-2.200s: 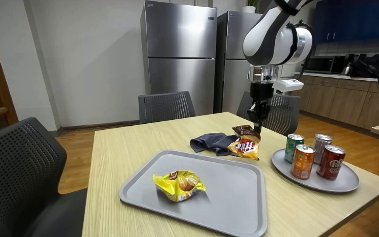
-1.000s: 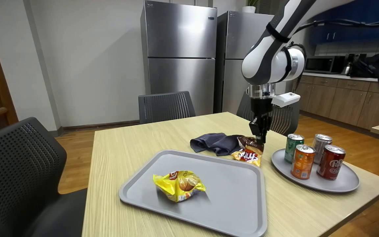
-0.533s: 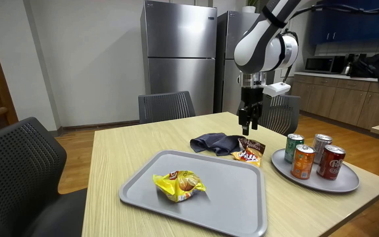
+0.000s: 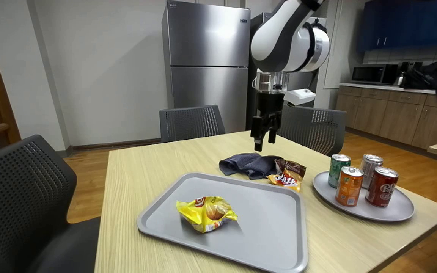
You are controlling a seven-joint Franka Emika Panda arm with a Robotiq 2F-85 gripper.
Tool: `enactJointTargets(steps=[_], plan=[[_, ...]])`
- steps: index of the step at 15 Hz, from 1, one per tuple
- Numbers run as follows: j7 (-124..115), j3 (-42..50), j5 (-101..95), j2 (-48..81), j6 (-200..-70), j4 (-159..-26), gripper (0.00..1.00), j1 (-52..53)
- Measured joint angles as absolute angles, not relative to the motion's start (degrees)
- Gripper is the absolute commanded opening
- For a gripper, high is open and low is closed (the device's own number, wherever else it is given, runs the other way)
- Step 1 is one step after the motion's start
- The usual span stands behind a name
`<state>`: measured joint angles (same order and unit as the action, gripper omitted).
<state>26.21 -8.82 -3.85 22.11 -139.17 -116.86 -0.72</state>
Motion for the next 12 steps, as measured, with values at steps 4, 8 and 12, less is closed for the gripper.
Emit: enactJointTargets(steps=[4,8,12], plan=[[28.46,-11.86,-2.04,22.04,-139.92,-117.47,1.0,0.32],[33.07,-14.29,-1.05,22.2,-140.43,-117.64,1.0,0.64],[33.69,-14.36,-1.05,22.27,-140.46,-117.64,1.0,0.6]])
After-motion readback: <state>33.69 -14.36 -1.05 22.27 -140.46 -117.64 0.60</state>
